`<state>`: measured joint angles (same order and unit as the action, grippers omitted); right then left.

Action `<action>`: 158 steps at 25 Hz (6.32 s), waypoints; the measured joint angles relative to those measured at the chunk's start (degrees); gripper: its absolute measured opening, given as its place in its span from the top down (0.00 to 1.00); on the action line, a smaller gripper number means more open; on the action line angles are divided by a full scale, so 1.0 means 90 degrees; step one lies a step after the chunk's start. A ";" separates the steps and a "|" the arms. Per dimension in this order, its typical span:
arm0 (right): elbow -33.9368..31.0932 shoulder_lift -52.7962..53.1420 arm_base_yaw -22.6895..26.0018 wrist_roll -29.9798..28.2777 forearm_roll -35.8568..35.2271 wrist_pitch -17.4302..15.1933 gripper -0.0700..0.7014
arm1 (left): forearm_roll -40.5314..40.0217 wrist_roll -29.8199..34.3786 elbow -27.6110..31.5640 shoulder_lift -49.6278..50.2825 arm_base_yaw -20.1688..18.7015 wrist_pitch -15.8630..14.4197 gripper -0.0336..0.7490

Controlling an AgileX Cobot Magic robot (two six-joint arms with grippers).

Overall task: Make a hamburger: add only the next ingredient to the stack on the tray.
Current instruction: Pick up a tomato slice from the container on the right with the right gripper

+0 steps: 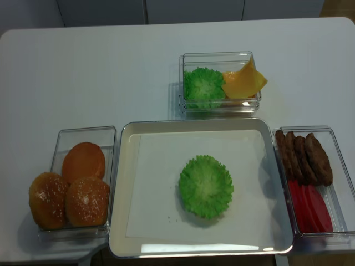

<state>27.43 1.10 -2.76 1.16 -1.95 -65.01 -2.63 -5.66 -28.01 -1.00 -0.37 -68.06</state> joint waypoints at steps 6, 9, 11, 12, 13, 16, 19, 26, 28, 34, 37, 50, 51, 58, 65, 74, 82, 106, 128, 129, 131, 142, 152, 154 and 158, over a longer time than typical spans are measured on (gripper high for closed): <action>0.0000 0.0000 0.0000 -0.0015 0.0000 0.0000 0.22 | 0.0000 0.0000 0.0000 0.0000 0.0000 0.0000 0.43; 0.0000 0.0000 0.0000 -0.0015 0.0000 0.0000 0.22 | 0.0000 0.0000 0.0000 0.0000 0.0000 0.0000 0.43; 0.0000 0.0000 0.0000 -0.0015 0.0000 0.0000 0.22 | 0.0000 0.0000 0.0000 0.0000 0.0000 0.0000 0.43; 0.0000 0.0000 0.0000 -0.0031 0.0000 0.0000 0.22 | 0.0000 0.0000 0.0000 0.0000 0.0000 0.0000 0.43; 0.0000 0.0000 0.0000 -0.0044 0.0000 0.0000 0.22 | 0.0000 0.0000 0.0000 0.0000 0.0000 0.0000 0.43; 0.0000 0.0000 0.0000 -0.0044 0.0000 0.0000 0.22 | 0.0000 0.0000 0.0000 0.0000 0.0000 0.0000 0.43; 0.0000 0.0000 0.0000 -0.0044 0.0000 0.0000 0.22 | 0.0000 0.0000 0.0000 0.0000 0.0000 0.0000 0.43; 0.0000 0.0000 0.0000 -0.0044 0.0000 0.0000 0.22 | 0.0000 0.0000 0.0000 0.0000 0.0000 0.0000 0.43; 0.0000 0.0000 0.0000 -0.0044 0.0000 0.0000 0.22 | 0.0000 0.0000 0.0000 0.0000 0.0000 0.0000 0.43; 0.0000 0.0000 0.0000 -0.0044 0.0000 0.0000 0.23 | 0.0000 0.0000 0.0000 0.0000 0.0000 0.0000 0.43; 0.0000 0.0000 0.0000 -0.0044 0.0000 0.0000 0.24 | 0.0000 0.0000 0.0000 0.0000 0.0000 0.0000 0.43; 0.0645 -0.0726 0.0000 0.0601 -0.0164 0.0202 0.27 | 0.0000 0.0000 0.0000 0.0000 0.0000 0.0000 0.43; 0.0741 -0.0956 0.0000 0.0617 -0.0179 0.0202 0.27 | 0.0000 0.0000 0.0000 0.0000 0.0000 0.0000 0.43; 0.1490 -0.2704 0.0000 0.0616 -0.0425 0.0244 0.29 | 0.0000 0.0000 0.0000 0.0000 0.0000 0.0000 0.43; 0.2405 -0.4211 -0.0030 0.0616 -0.0455 0.0116 0.34 | 0.0000 0.0000 0.0000 0.0000 0.0000 0.0000 0.43; 0.3236 -0.5458 -0.0554 0.0690 -0.0455 -0.0126 0.34 | 0.0000 0.0000 0.0000 0.0000 0.0000 0.0000 0.43; 0.3343 -0.6476 -0.1686 0.1205 0.0045 -0.0408 0.34 | 0.0000 0.0000 0.0000 0.0000 0.0000 0.0000 0.43; 0.3343 -0.9041 -0.4126 0.3286 0.2366 -0.0562 0.52 | 0.0000 0.0000 0.0000 0.0000 0.0000 0.0000 0.43; 0.2889 -0.9041 -0.4126 0.3425 0.2536 -0.0522 0.67 | 0.0000 0.0000 0.0000 0.0000 0.0000 0.0000 0.43; 0.2889 -0.9041 -0.4126 0.3425 0.2553 -0.0522 0.68 | 0.0000 0.0000 0.0000 0.0000 0.0000 0.0000 0.43; 0.2889 -0.9041 -0.4126 0.3435 0.2594 -0.0522 0.68 | 0.0000 0.0000 0.0000 0.0000 0.0000 0.0000 0.43; 0.2879 -0.9041 -0.4126 0.3447 0.2640 -0.0510 0.83 | 0.0000 0.0000 0.0000 0.0000 0.0000 0.0000 0.43; 0.2879 -0.9041 -0.4126 0.3447 0.2628 -0.0510 0.83 | 0.0000 0.0000 0.0000 0.0000 0.0000 0.0000 0.43; 0.2891 -0.8961 -0.4126 0.3447 0.2628 -0.0510 0.83 | 0.0000 0.0000 0.0000 0.0000 0.0000 0.0000 0.43; 0.2960 -0.8628 -0.4126 0.3447 0.2617 -0.0512 0.83 | 0.0000 0.0000 0.0000 0.0000 0.0000 0.0000 0.43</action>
<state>54.07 -76.55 -39.89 32.18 21.60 -69.62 -2.63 -5.66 -28.01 -1.00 -0.37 -68.06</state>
